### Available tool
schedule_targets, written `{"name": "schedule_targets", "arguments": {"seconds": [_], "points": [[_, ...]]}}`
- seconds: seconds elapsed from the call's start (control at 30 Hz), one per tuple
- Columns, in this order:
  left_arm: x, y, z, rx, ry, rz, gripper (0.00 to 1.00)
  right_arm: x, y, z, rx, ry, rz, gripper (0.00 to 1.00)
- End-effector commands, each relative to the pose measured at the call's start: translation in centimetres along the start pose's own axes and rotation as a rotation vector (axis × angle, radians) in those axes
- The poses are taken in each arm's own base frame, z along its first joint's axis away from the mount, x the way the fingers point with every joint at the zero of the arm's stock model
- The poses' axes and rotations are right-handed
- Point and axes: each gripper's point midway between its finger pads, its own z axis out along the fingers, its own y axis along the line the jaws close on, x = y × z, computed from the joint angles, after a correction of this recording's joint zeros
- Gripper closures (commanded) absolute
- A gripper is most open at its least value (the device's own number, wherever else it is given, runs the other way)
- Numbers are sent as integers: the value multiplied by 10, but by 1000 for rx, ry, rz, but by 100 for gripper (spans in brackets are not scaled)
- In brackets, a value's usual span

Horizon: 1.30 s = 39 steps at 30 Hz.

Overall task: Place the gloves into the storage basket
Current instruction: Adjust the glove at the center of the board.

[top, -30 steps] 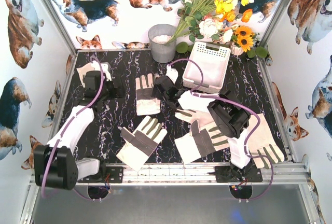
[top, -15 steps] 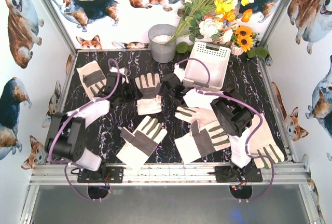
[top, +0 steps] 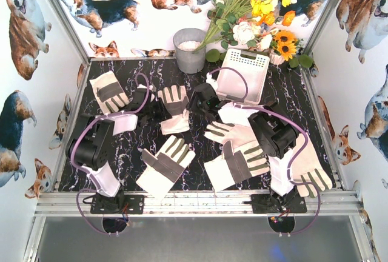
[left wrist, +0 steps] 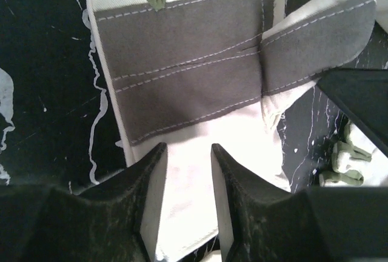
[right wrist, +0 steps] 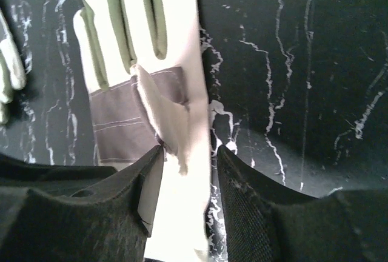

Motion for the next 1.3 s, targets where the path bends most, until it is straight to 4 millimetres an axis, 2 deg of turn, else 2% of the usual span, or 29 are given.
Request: {"name": "schedule_targets", "arguments": {"seconds": [0.0,0.17,0.37,0.6,0.67,0.73,0.93,1.0,1.27], "points": [[-4,-2,11,14,-5,8,70,-23,47,-10,-200,-19,-17,56],[5,6,14,-9,14,9,72,-23,56,-5,-223,7,-38,49],[13,13,13,-28,35,12,73,-24,57,4,-207,15,-69,42],[21,19,6,-54,46,19,73,-35,39,15,-97,-29,-98,44],[23,22,3,-63,50,22,74,-36,34,17,-78,-34,-100,48],[26,25,1,-76,54,25,74,-38,30,19,-58,-39,-102,56],[32,33,-5,-109,58,28,76,-42,9,18,-3,-71,-82,91],[32,34,-5,-111,60,27,76,-39,0,18,21,-65,-82,100],[40,24,-3,-77,84,63,77,-31,-36,9,143,-78,-144,100]]}}
